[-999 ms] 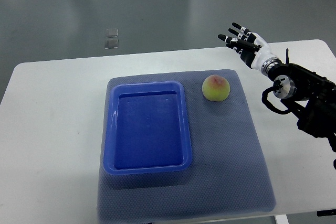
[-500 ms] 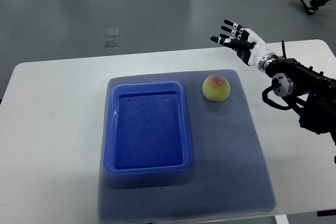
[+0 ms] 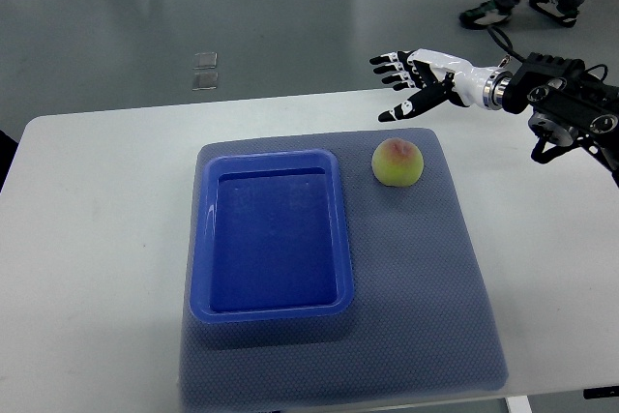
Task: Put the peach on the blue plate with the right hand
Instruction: 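Reach the right hand forward over the peach, fingers open, then lower the right hand and close its fingers around the peach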
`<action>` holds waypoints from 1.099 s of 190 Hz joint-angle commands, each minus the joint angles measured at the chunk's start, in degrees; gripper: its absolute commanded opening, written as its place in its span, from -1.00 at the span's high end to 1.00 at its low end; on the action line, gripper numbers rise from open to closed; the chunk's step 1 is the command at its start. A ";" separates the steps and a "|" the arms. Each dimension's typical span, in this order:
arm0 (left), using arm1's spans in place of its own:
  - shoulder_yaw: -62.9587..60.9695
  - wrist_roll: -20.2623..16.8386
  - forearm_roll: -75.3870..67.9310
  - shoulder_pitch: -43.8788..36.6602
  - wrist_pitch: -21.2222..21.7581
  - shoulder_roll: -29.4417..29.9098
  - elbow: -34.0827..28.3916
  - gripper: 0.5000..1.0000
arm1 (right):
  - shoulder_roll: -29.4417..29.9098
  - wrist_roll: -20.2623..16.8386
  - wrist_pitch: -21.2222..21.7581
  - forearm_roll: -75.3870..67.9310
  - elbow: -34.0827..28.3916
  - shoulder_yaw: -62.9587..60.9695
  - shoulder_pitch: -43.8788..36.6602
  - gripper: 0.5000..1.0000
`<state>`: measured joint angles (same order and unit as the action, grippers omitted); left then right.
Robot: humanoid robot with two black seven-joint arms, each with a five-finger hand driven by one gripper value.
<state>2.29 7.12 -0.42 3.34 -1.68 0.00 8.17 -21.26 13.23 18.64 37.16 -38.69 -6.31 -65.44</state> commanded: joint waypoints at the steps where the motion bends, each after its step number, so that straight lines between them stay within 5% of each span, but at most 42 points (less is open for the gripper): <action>1: -0.01 0.00 -0.02 0.00 0.01 0.00 0.00 -1.00 | -0.80 0.57 1.31 4.94 -1.74 3.06 -2.41 -0.69; 99: 0.17 0.00 0.07 0.00 0.01 0.00 0.00 -1.00 | 1.93 3.73 0.87 25.51 -4.29 16.86 -9.00 -0.68; 209: 0.08 0.00 -0.02 0.00 0.01 0.00 0.00 -1.00 | 4.65 3.82 -6.87 33.07 -3.50 22.57 -7.50 -0.60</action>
<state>2.46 7.12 -0.37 3.34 -1.66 0.00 8.14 -16.77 17.05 13.28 69.33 -42.29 15.75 -73.36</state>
